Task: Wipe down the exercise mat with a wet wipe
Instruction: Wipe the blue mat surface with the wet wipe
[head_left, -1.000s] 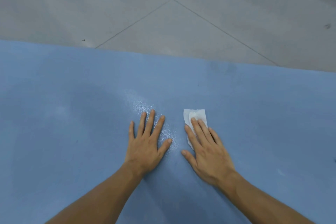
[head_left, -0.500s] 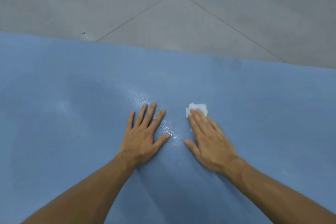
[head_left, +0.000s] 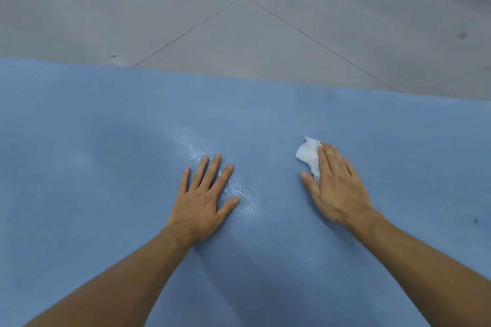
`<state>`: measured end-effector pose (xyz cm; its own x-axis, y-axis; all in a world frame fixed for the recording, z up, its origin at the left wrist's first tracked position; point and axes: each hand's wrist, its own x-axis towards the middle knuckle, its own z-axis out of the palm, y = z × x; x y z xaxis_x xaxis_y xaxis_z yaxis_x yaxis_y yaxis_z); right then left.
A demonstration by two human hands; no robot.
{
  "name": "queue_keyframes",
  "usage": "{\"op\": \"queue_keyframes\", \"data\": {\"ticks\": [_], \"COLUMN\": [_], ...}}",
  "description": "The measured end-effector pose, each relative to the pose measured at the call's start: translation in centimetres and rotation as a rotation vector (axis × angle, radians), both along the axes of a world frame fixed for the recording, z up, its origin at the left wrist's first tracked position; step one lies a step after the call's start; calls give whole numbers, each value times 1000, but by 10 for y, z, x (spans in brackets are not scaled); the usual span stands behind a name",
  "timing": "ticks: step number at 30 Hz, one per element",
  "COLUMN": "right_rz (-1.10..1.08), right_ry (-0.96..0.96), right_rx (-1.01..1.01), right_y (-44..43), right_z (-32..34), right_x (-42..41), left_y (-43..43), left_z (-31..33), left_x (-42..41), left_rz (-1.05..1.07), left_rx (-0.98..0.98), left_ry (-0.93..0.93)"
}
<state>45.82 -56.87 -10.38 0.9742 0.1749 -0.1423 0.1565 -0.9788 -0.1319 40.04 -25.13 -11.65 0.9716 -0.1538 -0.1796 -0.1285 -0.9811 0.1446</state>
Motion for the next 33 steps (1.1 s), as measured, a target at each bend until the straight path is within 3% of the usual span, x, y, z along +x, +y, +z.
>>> {"op": "queue_keyframes", "data": {"ticks": [5, 14, 20, 26, 33], "right_rz": [119, 443, 258, -79, 33], "right_ry": [76, 24, 18, 29, 103], "right_rx": [98, 139, 55, 129, 203], "right_y": [27, 62, 37, -4, 26], "right_z": [1, 0, 2, 1, -1], "right_x": [-11, -73, -38, 6, -8], "left_y": [0, 7, 9, 20, 41], "left_z": [4, 4, 5, 9, 8], "left_x": [-6, -15, -19, -22, -30], "left_rz": [10, -26, -22, 41, 129], "left_rx": [13, -2, -15, 4, -10], "left_ry": [42, 38, 49, 72, 64]}}
